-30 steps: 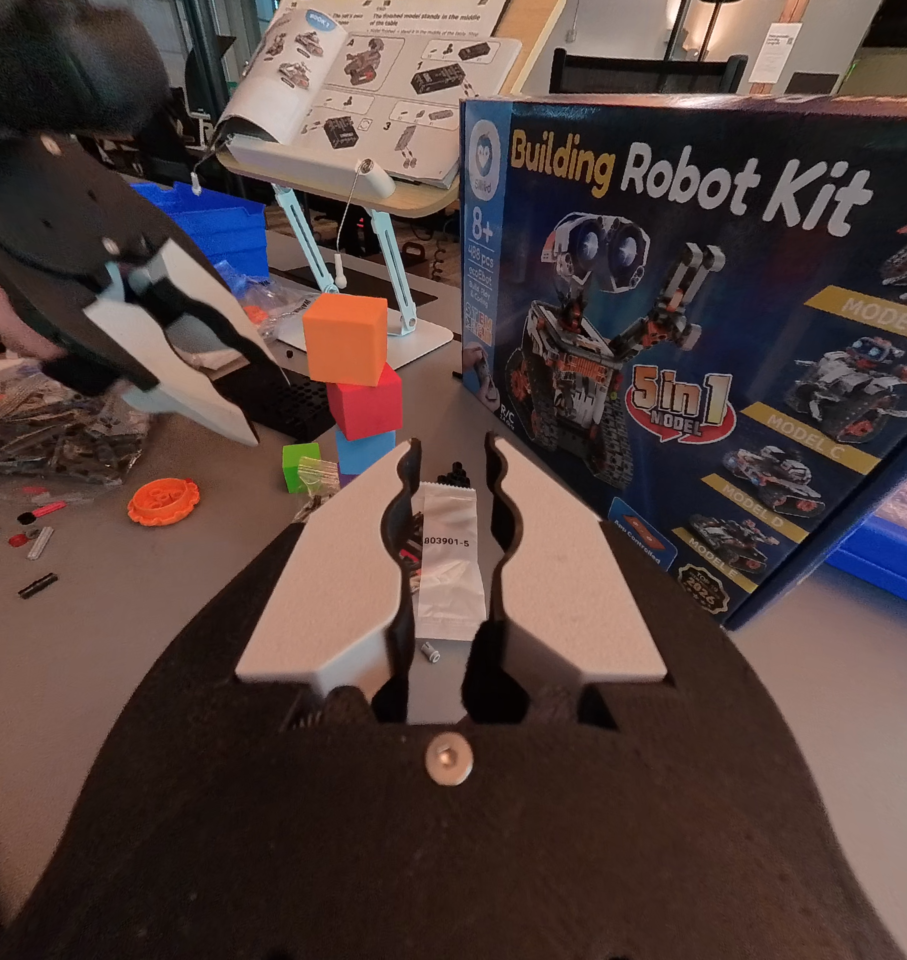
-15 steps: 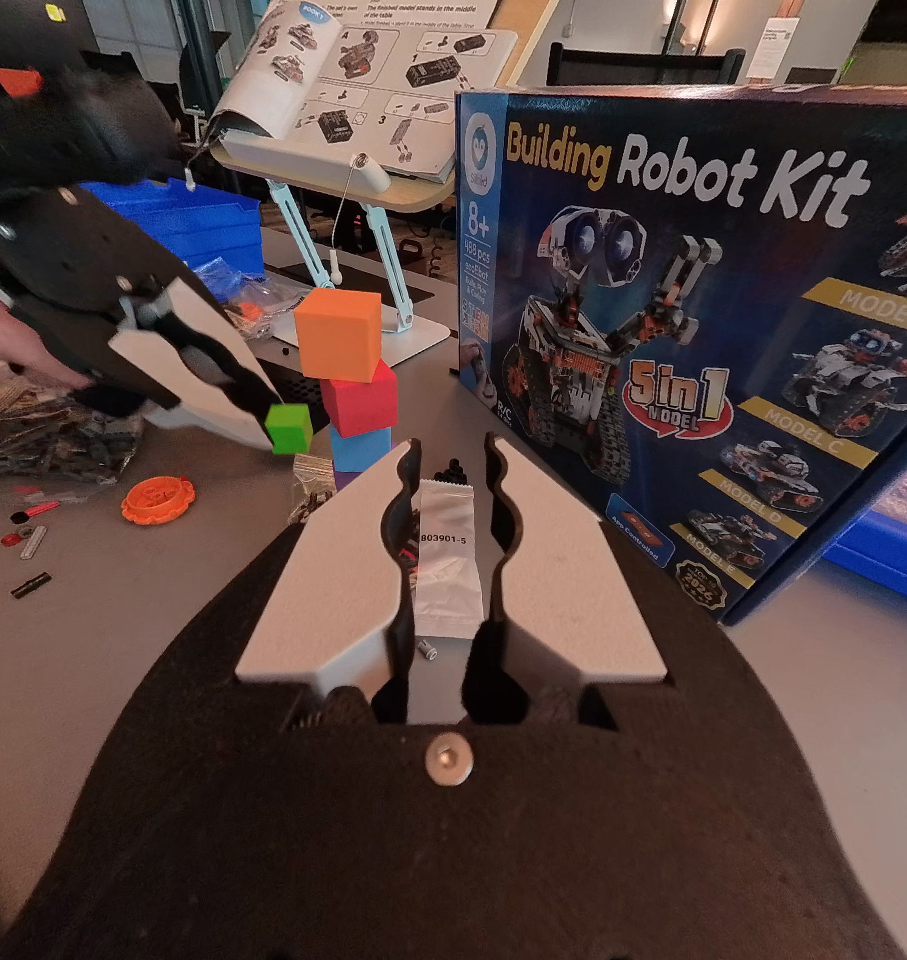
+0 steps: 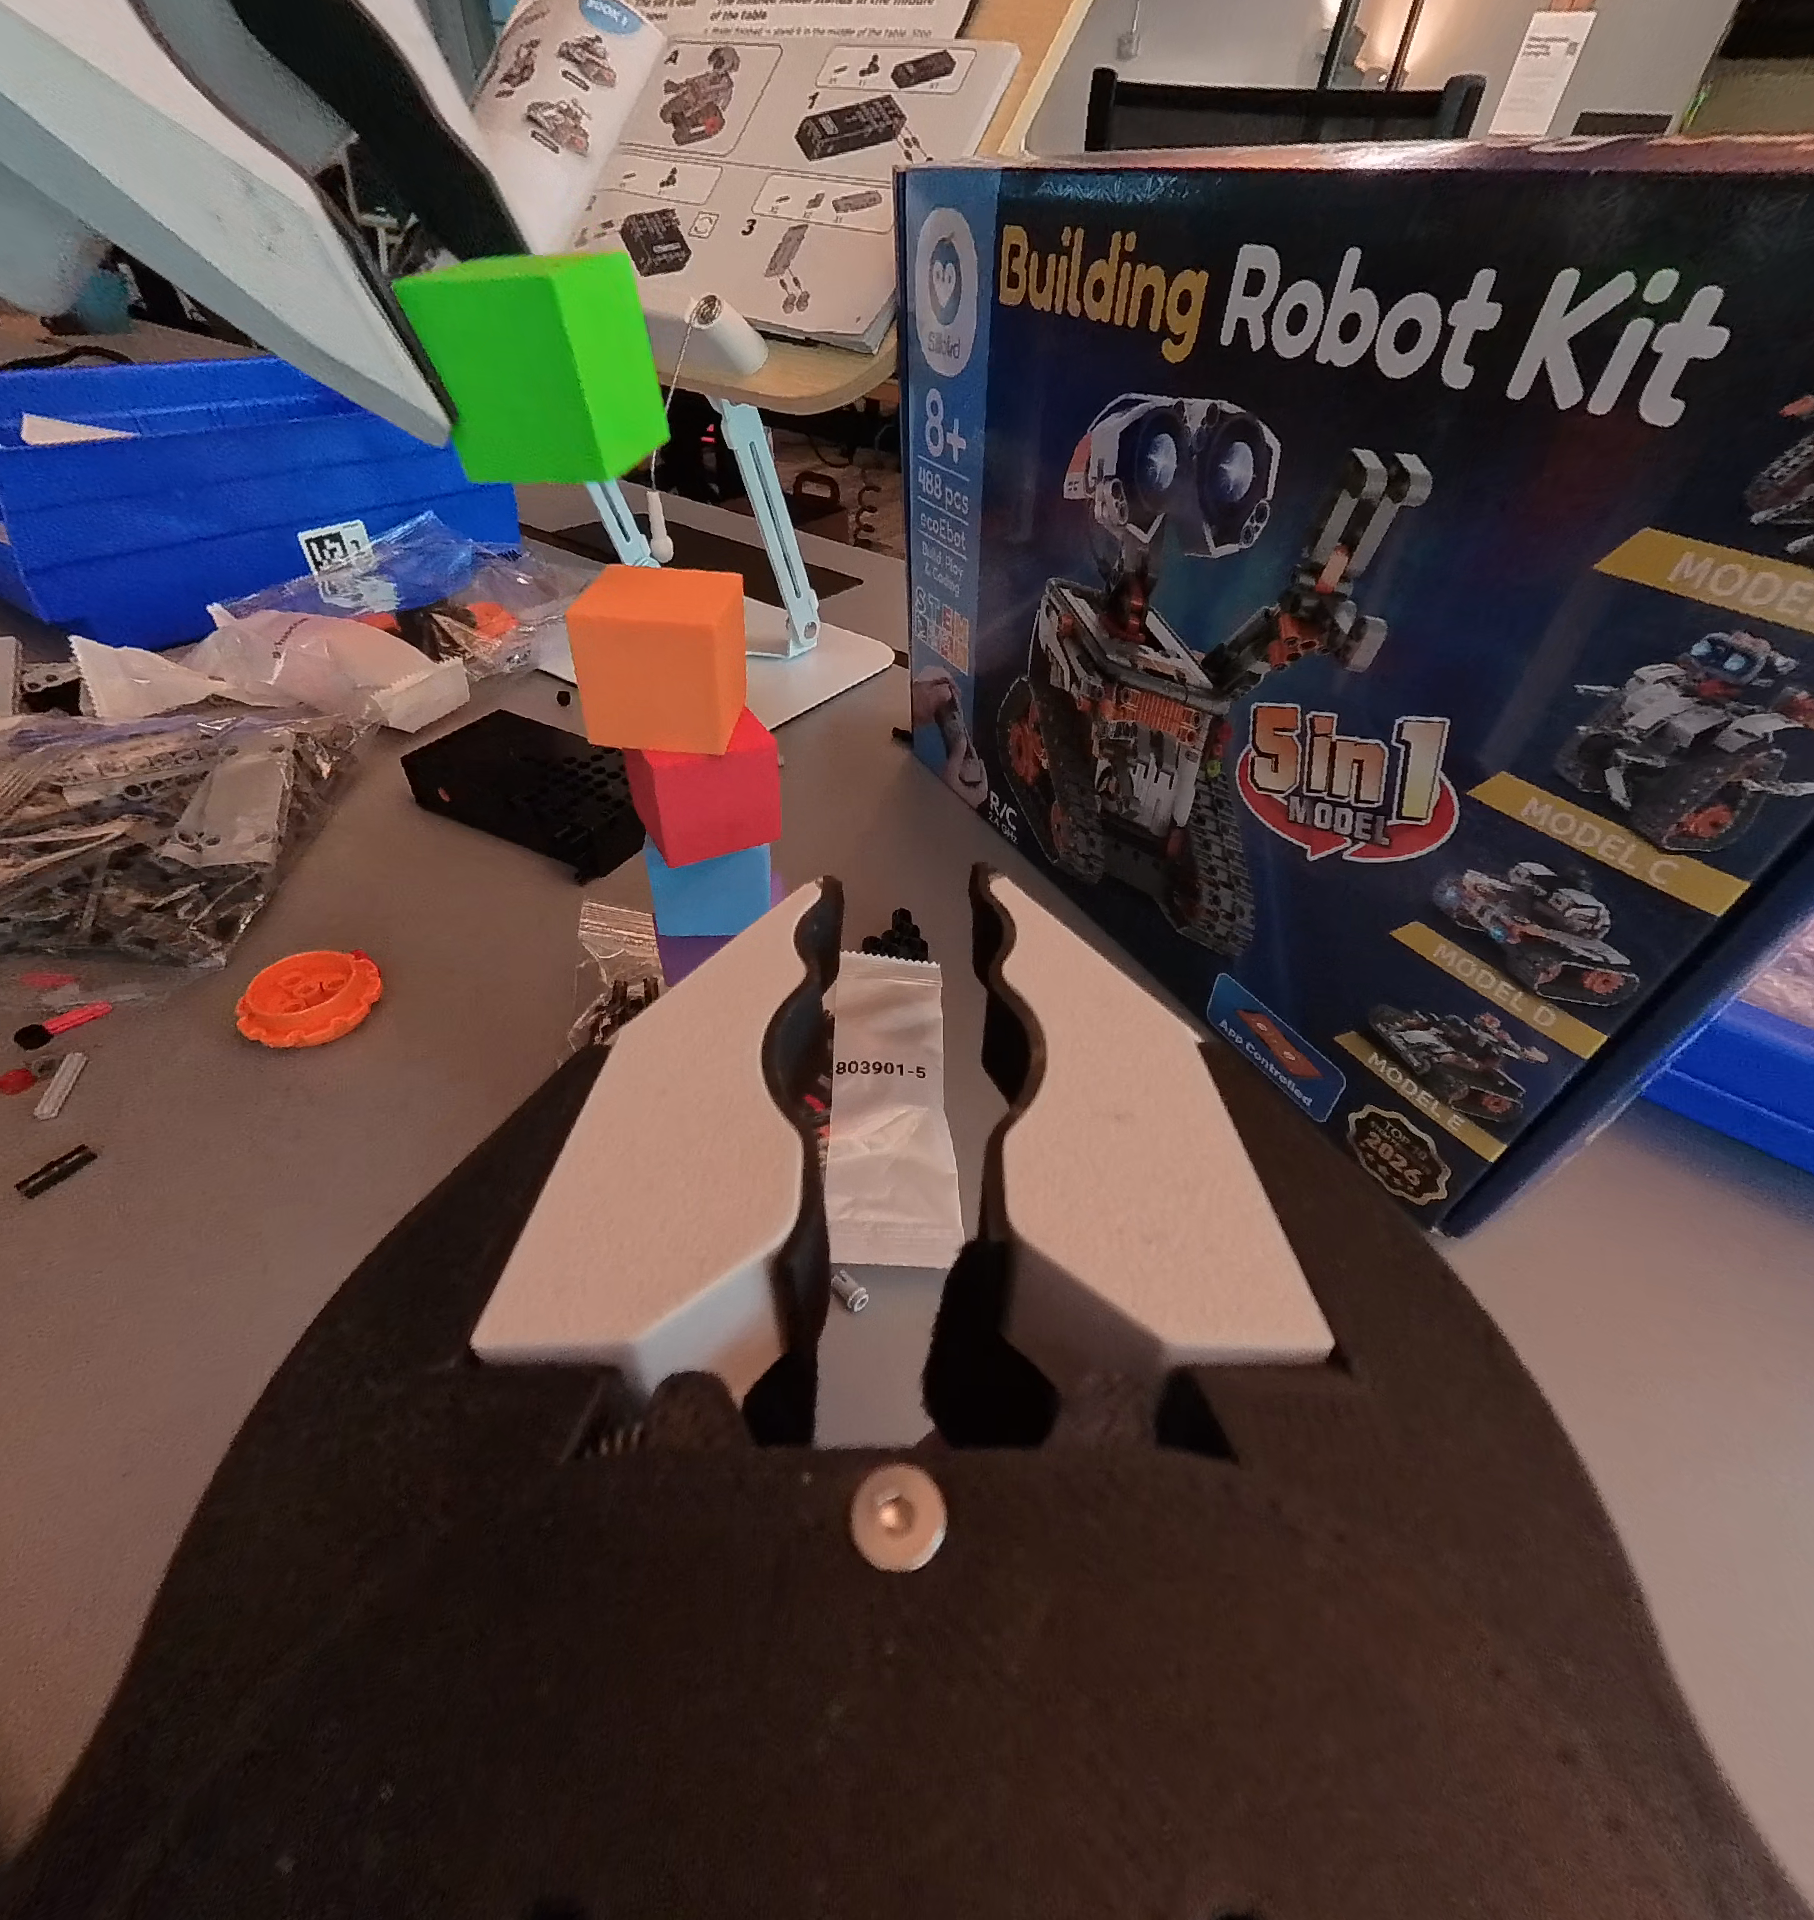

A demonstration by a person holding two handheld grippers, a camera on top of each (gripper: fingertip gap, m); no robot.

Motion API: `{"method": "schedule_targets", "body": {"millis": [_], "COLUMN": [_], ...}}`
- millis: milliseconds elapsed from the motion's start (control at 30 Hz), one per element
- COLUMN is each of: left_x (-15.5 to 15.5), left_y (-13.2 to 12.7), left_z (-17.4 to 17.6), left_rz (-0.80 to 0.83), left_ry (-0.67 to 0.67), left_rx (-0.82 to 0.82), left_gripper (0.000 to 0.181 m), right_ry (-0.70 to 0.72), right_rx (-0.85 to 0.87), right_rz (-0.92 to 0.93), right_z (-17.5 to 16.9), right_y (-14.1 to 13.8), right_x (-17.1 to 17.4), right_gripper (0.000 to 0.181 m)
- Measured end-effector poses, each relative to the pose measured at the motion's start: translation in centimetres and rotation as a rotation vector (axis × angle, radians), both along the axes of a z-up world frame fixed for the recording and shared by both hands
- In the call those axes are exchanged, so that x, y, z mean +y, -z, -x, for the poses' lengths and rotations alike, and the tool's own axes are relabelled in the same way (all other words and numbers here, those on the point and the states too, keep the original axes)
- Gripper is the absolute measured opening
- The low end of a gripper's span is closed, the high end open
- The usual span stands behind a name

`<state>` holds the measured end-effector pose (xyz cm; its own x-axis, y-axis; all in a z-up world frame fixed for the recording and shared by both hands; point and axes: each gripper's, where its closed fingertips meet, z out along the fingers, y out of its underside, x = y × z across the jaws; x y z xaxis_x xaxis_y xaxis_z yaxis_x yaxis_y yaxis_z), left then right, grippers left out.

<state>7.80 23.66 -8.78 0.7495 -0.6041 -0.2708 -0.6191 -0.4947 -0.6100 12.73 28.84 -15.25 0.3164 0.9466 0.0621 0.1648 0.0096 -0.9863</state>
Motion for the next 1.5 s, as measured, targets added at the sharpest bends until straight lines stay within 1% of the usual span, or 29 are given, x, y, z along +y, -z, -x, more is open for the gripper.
{"method": "schedule_targets", "body": {"millis": [167, 400, 433, 500, 600, 767, 867, 967, 1100, 1167, 1233, 1300, 1367, 1467, 1500], "left_x": [1.0, 1.3, 1.4, 1.5, 1.5, 0.5, -0.8, -3.1, -6.2, -7.4, -8.4, -9.2, -9.7, -9.7, -9.7], "left_y": [0.6, 1.8, 1.7, 1.6, 1.0, -0.8, -1.4, -0.5, 2.7, 4.5, 6.1, 7.7, 8.4, 9.2, 9.8], "left_z": [-0.9, -0.8, -0.7, -0.5, -0.2, 0.9, 3.0, 5.8, 9.9, 12.3, 14.8, 17.3, 19.6, 20.9, 21.3], "left_rz": [0.05, 0.092, 0.087, 0.076, 0.051, -0.058, -0.138, -0.188, -0.223, -0.246, -0.28, -0.3, -0.355, -0.429, -0.428], "left_ry": [0.005, -0.006, -0.013, -0.02, -0.033, -0.073, -0.146, -0.227, -0.343, -0.421, -0.493, -0.563, -0.619, -0.652, -0.66], "left_rx": [0.003, 0.024, 0.022, 0.02, 0.01, 0.005, 0.004, -0.032, -0.102, -0.12, -0.118, -0.108, -0.075, -0.082, -0.062], "left_gripper": [0.026, 0.027, 0.027, 0.035, 0.039, 0.044, 0.043, 0.038, 0.032, 0.029, 0.016, 0.013, 0.01, 0.008, 0.008], "right_ry": [-0.007, -0.01, -0.01, -0.01, -0.009, -0.004, 0.004, 0.025, 0.053, 0.055, 0.073, 0.102, 0.124, 0.145, 0.167], "right_rx": [-0.003, 0.006, 0.008, 0.009, 0.009, 0.006, 0.004, -0.006, -0.047, -0.074, -0.105, -0.133, -0.173, -0.283, -0.319], "right_rz": [-0.003, -0.001, 0.0, 0.0, 0.0, 0.003, 0.009, 0.02, 0.049, 0.062, 0.088, 0.106, 0.122, 0.167, 0.167], "right_z": [0.1, 0.1, 0.0, 0.0, 0.0, 0.0, -0.1, -0.3, -0.4, -0.4, -0.5, -0.6, -0.7, -0.4, -0.4], "right_y": [0.0, -0.1, -0.2, -0.2, -0.2, -0.1, 0.0, 0.3, 1.3, 1.9, 2.7, 3.4, 4.3, 6.7, 7.3], "right_x": [-0.1, -0.1, -0.1, -0.1, -0.1, 0.0, 0.1, 0.5, 1.1, 1.2, 1.6, 2.1, 2.4, 2.5, 2.6], "right_gripper": [0.024, 0.024, 0.024, 0.024, 0.024, 0.024, 0.024, 0.023, 0.015, 0.0, 0.0, 0.0, 0.0, 0.0, 0.0]}}
